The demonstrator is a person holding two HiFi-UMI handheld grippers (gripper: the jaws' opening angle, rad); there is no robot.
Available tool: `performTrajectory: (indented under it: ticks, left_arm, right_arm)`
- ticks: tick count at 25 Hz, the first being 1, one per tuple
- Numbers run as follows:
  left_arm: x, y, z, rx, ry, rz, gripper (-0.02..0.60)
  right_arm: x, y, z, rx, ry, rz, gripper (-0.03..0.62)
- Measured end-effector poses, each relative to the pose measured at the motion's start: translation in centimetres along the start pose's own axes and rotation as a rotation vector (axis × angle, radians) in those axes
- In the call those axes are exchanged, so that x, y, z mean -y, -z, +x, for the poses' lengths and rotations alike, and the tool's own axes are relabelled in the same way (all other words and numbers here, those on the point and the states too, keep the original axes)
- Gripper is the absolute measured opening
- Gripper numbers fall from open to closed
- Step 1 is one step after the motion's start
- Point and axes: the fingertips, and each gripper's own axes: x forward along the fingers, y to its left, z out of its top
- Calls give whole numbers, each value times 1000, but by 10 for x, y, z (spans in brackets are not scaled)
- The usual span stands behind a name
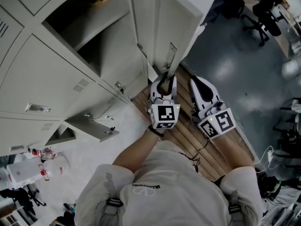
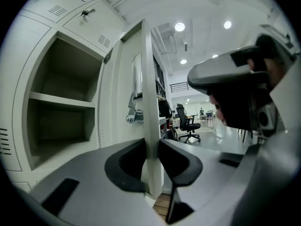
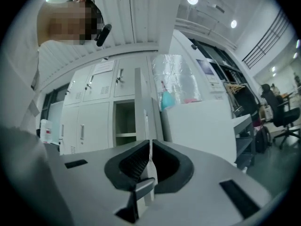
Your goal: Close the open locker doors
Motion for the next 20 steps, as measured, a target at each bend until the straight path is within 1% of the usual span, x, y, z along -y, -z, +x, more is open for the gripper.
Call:
performTrajectory:
  ticks: [2, 5, 7, 9, 13, 15, 17, 20]
  left_arm:
    - [-18, 4, -21, 6, 24, -18, 89]
    - [-48, 12, -48, 7, 76, -26, 89]
    - [-65, 15, -61, 14, 111, -17, 91]
    - [-81, 17, -72, 27, 120, 1, 94]
    - [-116, 20, -90, 47, 76, 6, 94]
    - [-132, 22, -96, 47, 56, 1, 94]
    - [-145, 23, -99, 40, 43, 9, 94]
    - [-159, 24, -102, 32, 19, 25, 94]
  right_arm:
    - [-17, -6, 14, 9, -116, -3, 38]
    - [-48, -7, 41, -9, -304, 4, 65]
    - [-70, -3, 61, -29, -410, 13, 86]
    - [-92, 0, 82, -44, -497, 12, 112]
    - [-131, 3, 115, -57, -646, 30, 155]
    - [-149, 4, 127, -63, -716, 27, 164]
    - [-162, 7, 140, -67, -754, 13, 169]
    - [-173, 9, 157, -63, -779, 15, 169]
